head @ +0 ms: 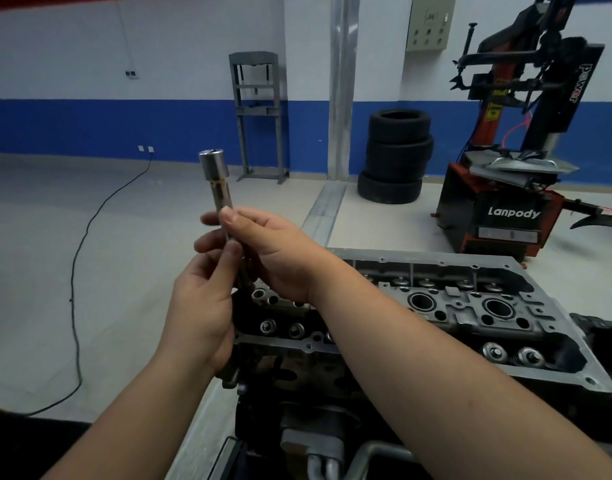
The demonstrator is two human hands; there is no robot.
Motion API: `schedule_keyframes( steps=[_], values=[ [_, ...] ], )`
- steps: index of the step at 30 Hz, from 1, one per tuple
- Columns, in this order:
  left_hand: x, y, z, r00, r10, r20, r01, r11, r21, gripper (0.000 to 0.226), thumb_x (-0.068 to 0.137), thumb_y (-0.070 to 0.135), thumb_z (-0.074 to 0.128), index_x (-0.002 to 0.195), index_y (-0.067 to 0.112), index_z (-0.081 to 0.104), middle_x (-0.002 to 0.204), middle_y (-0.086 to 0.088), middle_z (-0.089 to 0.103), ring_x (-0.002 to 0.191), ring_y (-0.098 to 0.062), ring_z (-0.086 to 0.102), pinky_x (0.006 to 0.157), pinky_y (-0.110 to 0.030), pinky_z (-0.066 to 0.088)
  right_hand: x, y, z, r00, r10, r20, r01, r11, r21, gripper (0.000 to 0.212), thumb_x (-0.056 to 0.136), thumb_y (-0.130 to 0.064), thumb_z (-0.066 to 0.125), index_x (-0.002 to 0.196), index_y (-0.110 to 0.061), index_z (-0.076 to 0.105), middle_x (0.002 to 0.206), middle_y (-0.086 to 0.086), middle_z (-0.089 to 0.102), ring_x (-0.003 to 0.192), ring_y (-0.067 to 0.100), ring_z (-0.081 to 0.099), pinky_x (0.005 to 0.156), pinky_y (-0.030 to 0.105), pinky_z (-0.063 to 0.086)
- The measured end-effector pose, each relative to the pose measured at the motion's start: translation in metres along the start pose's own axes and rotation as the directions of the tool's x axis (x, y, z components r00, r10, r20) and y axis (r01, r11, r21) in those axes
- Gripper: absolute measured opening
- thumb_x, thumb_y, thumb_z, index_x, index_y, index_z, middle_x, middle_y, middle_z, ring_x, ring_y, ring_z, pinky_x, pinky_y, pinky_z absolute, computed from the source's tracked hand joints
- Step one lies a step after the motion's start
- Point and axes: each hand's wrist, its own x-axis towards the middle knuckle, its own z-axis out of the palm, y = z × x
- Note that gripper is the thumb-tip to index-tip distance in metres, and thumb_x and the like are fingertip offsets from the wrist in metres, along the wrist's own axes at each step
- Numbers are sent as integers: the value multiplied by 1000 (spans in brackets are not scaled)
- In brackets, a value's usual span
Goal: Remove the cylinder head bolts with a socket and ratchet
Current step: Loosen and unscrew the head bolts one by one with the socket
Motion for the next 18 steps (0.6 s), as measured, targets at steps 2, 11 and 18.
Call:
schedule_keyframes(
  steps=[2, 11, 18],
  values=[
    [1, -1, 2, 1000, 27, 14, -27, 999, 20, 20, 82, 40, 69, 81, 21, 68, 74, 0, 72, 68, -12, 72, 59, -28, 58, 3, 3, -3, 998, -43, -40, 43, 999, 2, 6, 100, -20, 59, 101, -15, 60, 89, 3, 72, 85, 17, 68, 90, 41, 55],
    [-2, 7, -4, 986, -149, 77, 147, 989, 33, 54, 104, 53, 36, 124, 17, 71, 121, -11, 75, 118, -24, 70, 97, -40, 53, -1, -4, -4, 999, -33, -42, 30, 996, -88, 27, 105, -32, 48, 104, -14, 68, 93, -3, 73, 85, 12, 69, 72, 27, 58],
    [-4, 6, 3, 996, -79, 34, 80, 996, -47, 32, 96, 37, 58, 100, 9, 72, 87, -10, 77, 79, -20, 76, 66, -29, 60, -1, -3, -3, 994, -79, -73, 75, 996, -56, 8, 100, -23, 57, 100, -15, 60, 85, 0, 69, 83, 15, 68, 68, 27, 51]
  ],
)
